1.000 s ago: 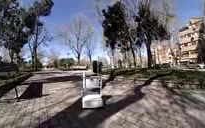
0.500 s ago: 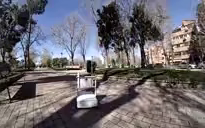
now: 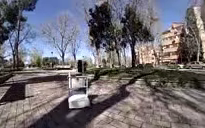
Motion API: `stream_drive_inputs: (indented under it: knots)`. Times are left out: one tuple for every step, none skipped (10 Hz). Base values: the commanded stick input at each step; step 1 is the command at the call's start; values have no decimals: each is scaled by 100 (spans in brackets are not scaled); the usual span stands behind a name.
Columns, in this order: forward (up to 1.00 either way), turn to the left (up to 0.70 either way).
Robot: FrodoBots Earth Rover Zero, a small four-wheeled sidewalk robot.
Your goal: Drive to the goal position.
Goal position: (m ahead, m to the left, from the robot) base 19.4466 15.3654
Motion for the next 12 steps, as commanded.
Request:
stream_drive_inputs:
  knots:
    - [70, 0]
    - [70, 0]
    - [70, 0]
    - [70, 0]
    - [70, 0]
    - [70, 0]
    - [70, 0]
    - [70, 0]
    - [70, 0]
    - [70, 0]
    - [69, 0]
    - [29, 0]
